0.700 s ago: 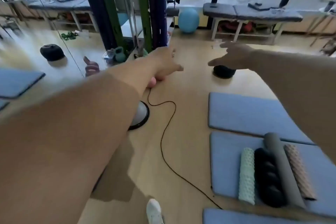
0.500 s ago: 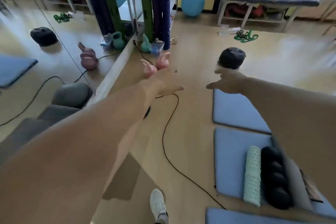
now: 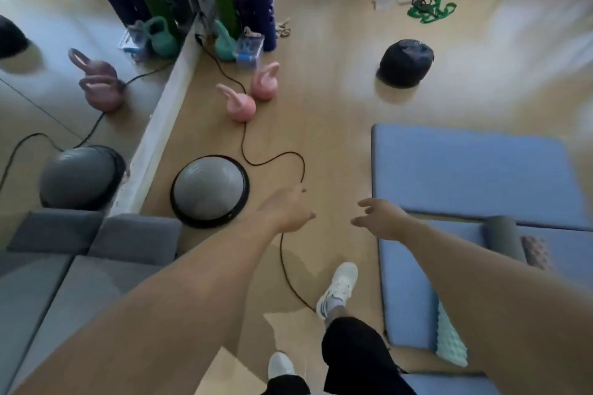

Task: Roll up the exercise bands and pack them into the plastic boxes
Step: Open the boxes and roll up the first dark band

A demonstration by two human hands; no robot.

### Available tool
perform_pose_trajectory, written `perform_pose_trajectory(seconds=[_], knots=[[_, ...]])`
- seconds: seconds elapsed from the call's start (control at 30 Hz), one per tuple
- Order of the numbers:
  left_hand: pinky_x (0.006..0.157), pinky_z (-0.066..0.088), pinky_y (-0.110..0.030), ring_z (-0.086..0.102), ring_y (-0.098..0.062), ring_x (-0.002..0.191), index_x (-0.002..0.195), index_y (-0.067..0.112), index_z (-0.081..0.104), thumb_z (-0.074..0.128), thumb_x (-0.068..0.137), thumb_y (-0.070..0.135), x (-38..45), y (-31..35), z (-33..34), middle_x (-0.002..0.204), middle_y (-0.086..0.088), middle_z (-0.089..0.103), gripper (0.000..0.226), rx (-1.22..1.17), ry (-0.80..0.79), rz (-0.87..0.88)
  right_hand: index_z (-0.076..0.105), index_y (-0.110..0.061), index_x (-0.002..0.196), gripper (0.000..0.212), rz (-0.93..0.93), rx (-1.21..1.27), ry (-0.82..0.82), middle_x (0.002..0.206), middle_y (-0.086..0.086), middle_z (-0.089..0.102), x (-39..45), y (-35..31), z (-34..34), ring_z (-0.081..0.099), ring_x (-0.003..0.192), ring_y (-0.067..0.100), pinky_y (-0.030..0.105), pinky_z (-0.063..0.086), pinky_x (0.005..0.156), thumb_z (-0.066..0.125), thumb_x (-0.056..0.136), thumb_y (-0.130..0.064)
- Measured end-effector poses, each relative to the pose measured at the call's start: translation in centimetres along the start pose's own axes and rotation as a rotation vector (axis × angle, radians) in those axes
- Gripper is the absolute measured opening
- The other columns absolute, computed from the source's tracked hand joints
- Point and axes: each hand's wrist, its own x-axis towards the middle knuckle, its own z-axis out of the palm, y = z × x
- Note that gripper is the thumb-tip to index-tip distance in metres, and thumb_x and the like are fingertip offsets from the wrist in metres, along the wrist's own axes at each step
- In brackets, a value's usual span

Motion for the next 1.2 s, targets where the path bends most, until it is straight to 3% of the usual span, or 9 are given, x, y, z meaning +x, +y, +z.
perform_pose_trajectory(seconds=[0.37, 0.5, 0.77, 0.9, 1.07, 1.2], knots=[[0.116, 0.034, -0.035, 0.040, -0.027, 0.146, 0.158, 0.014, 0.030, 0.060, 0.101, 0.037, 20.9, 12.5, -7.9, 0.162, -0.007, 0.038, 0.068, 0.120, -0.059, -0.021, 0.046, -0.017, 0.149, 0.061, 0.020, 0.046, -0.094, 0.141, 0.009, 0.058, 18.1, -2.1, -14.3, 0.060, 0.121, 0.024, 0.029, 0.048, 0.093, 0.069, 0.095, -0.033], [0.116, 0.036, -0.038, 0.041, -0.027, 0.145, 0.156, 0.022, 0.032, 0.062, 0.098, 0.040, 27.8, 16.5, -11.3, 0.160, -0.006, 0.041, 0.068, 0.085, -0.044, -0.038, 0.046, -0.021, 0.149, 0.059, 0.041, 0.040, -0.083, 0.138, 0.008, 0.060, 23.4, -3.4, -21.0, 0.061, 0.119, 0.024, 0.029, 0.047, 0.090, 0.067, 0.096, -0.035], [0.115, 0.039, -0.041, 0.046, -0.026, 0.141, 0.154, 0.021, 0.037, 0.066, 0.094, 0.039, 43.7, 22.5, -19.4, 0.157, -0.006, 0.045, 0.070, 0.032, -0.020, -0.027, 0.043, -0.020, 0.150, 0.059, 0.027, -0.004, -0.081, 0.143, 0.007, 0.057, 36.1, -8.0, -33.3, 0.056, 0.127, 0.024, 0.032, 0.046, 0.102, 0.065, 0.097, -0.035], [0.114, 0.039, -0.038, 0.047, -0.027, 0.140, 0.153, 0.018, 0.039, 0.067, 0.094, 0.038, 53.7, 25.3, -24.7, 0.156, -0.007, 0.046, 0.068, 0.014, 0.016, 0.018, 0.042, -0.020, 0.151, 0.060, 0.041, -0.040, -0.058, 0.136, 0.008, 0.061, 44.7, -11.1, -40.0, 0.058, 0.125, 0.025, 0.035, 0.048, 0.102, 0.065, 0.097, -0.034], [0.112, 0.040, -0.036, 0.048, -0.028, 0.139, 0.151, 0.016, 0.041, 0.066, 0.094, 0.037, 64.8, 29.0, -32.8, 0.156, -0.008, 0.046, 0.066, 0.002, 0.010, 0.016, 0.046, -0.019, 0.149, 0.057, 0.054, -0.028, -0.010, 0.134, 0.009, 0.062, 53.2, -15.8, -49.5, 0.062, 0.116, 0.024, 0.025, 0.045, 0.086, 0.066, 0.096, -0.030], [0.114, 0.040, -0.037, 0.048, -0.027, 0.139, 0.151, 0.016, 0.043, 0.066, 0.093, 0.038, 72.1, 33.0, -38.6, 0.156, -0.007, 0.046, 0.066, 0.003, 0.005, 0.021, 0.044, -0.020, 0.150, 0.058, 0.046, 0.036, 0.053, 0.142, 0.008, 0.058, 58.7, -18.4, -56.9, 0.060, 0.119, 0.025, 0.029, 0.051, 0.093, 0.066, 0.097, -0.028]])
